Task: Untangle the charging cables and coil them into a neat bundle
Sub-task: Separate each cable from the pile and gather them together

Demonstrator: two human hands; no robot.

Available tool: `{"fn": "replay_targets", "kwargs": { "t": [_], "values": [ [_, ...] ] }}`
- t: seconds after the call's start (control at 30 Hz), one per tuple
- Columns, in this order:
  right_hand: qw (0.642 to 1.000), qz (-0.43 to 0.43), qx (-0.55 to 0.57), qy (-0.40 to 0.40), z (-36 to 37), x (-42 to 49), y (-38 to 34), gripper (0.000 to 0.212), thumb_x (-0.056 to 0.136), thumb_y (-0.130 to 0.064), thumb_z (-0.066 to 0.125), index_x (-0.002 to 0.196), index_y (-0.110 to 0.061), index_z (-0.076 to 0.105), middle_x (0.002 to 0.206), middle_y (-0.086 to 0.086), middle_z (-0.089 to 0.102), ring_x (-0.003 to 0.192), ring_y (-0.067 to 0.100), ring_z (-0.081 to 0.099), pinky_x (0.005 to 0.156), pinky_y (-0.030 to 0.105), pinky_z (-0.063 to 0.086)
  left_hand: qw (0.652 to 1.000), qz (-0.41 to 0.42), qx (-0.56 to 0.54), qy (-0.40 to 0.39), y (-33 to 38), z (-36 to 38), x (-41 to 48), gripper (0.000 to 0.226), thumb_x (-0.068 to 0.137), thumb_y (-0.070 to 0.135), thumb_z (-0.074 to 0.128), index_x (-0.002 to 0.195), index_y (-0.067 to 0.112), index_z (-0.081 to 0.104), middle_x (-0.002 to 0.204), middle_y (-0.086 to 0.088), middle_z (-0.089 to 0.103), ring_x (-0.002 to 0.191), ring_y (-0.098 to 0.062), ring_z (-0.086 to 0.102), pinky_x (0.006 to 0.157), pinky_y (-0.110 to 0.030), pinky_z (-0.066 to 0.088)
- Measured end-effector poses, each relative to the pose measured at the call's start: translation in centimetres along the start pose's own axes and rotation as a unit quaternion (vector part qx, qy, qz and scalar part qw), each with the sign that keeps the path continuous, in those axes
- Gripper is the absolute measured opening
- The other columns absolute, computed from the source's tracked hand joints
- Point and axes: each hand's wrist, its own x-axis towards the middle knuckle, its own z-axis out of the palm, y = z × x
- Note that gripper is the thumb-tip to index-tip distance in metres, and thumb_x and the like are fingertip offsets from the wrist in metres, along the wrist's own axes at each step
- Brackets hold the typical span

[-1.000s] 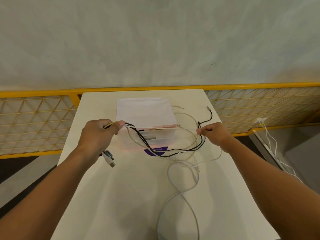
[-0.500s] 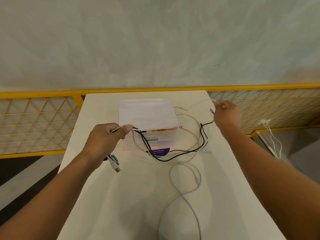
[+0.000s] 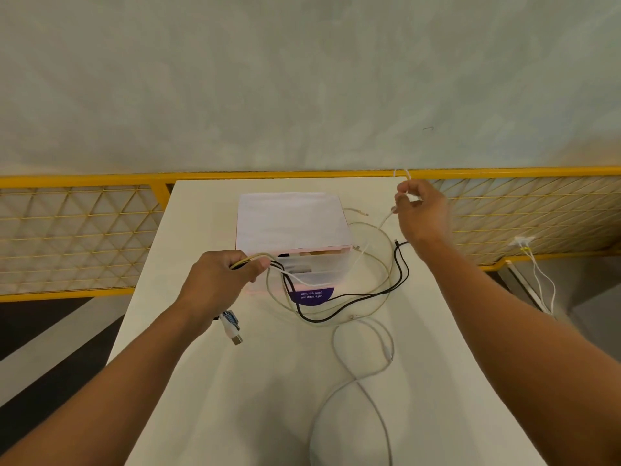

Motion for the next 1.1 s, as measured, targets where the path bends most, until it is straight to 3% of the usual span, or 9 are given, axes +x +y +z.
{"fn": "replay_targets", "kwargs": {
  "t": [0.1,0.2,0.3,0.4,0.57,0.7,0.83,0.97,1.1],
  "values": [
    [0.997,0.056,-0.036,-0.028,0.6,-1.6,2.8,0.013,0.097,-0.016,0.058,0.101,-0.026,0.065,0.105,-0.01,0.065,0.095,0.022,0.071,0.089,0.041,0.057,1.0,-0.002,0.002,-0.003,-0.1,0.3,-0.3,0.045,0.089,0.047,0.069,0.065,0.009,0.062,0.047,0.007,0.036,0.053,-0.018,0.031,0.055,-0.029,0.027],
    [0.974,0.153,-0.132,-0.105,0.8,-3.6,6.3,0.017,0.095,-0.018,0.06,0.11,-0.013,0.068,0.11,0.005,0.07,0.102,0.028,0.068,0.099,0.044,0.052,1.0,0.004,0.004,-0.007,-0.2,0.6,-0.5,0.05,0.09,0.047,0.068,0.075,-0.001,0.062,0.052,0.002,0.035,0.054,-0.019,0.03,0.056,-0.031,0.026],
    [0.935,0.244,-0.165,-0.197,0.8,-5.8,8.7,0.023,0.095,-0.019,0.06,0.11,-0.003,0.068,0.108,0.015,0.069,0.097,0.032,0.068,0.09,0.04,0.055,1.0,0.011,0.003,-0.016,-0.3,0.7,-0.7,0.051,0.09,0.046,0.068,0.076,-0.003,0.06,0.051,0.004,0.033,0.053,-0.017,0.029,0.055,-0.031,0.024],
    [0.889,0.279,-0.204,-0.3,0.5,-7.2,9.7,0.015,0.098,-0.017,0.055,0.105,-0.008,0.064,0.108,0.009,0.07,0.094,0.027,0.071,0.072,0.034,0.053,1.0,0.006,0.002,-0.022,-0.6,0.6,-0.8,0.05,0.089,0.043,0.07,0.065,0.006,0.048,0.048,0.008,0.028,0.05,-0.016,0.026,0.053,-0.03,0.021],
    [0.907,0.298,-0.125,-0.271,-0.3,-8.2,10.1,0.016,0.096,-0.023,0.061,0.112,-0.021,0.063,0.102,0.003,0.067,0.096,0.028,0.07,0.073,0.033,0.05,1.0,-0.003,-0.019,-0.007,-1.2,1.0,-0.6,0.049,0.09,0.038,0.071,0.059,0.016,0.04,0.046,0.009,0.028,0.051,-0.018,0.026,0.056,-0.031,0.023],
    [0.914,0.271,-0.114,-0.278,-1.3,-8.8,10.0,0.016,0.096,-0.025,0.06,0.109,-0.018,0.068,0.104,0.003,0.07,0.086,0.024,0.071,0.072,0.034,0.051,0.999,0.004,-0.042,0.023,-1.3,1.4,-0.7,0.046,0.091,0.038,0.069,0.076,-0.002,0.053,0.047,0.008,0.029,0.053,-0.019,0.027,0.062,-0.035,0.027],
    [0.923,0.236,-0.158,-0.26,-1.9,-10.9,10.1,0.016,0.094,-0.018,0.058,0.094,-0.011,0.072,0.094,0.007,0.073,0.075,0.025,0.07,0.064,0.028,0.053,0.998,0.006,-0.052,0.021,-1.3,1.7,-0.8,0.044,0.092,0.036,0.068,0.082,-0.005,0.057,0.041,0.012,0.026,0.051,-0.019,0.025,0.06,-0.034,0.024],
    [0.906,0.212,-0.265,-0.253,-1.6,-14.1,11.7,0.017,0.09,-0.023,0.06,0.097,-0.015,0.073,0.1,0.006,0.072,0.098,0.029,0.066,0.083,0.035,0.055,0.998,0.012,-0.062,0.018,-1.4,2.0,-1.1,0.045,0.092,0.036,0.068,0.085,-0.007,0.057,0.049,0.008,0.03,0.055,-0.021,0.028,0.064,-0.037,0.028],
    [0.908,0.236,-0.28,-0.205,-1.0,-16.8,12.4,0.037,0.092,-0.026,0.061,0.128,-0.019,0.062,0.124,0.008,0.065,0.115,0.03,0.061,0.091,0.033,0.048,0.998,0.021,-0.055,0.013,-1.4,2.2,-1.6,0.046,0.093,0.036,0.068,0.087,-0.009,0.056,0.059,0.0,0.031,0.057,-0.022,0.029,0.064,-0.037,0.029]
  ]
}}
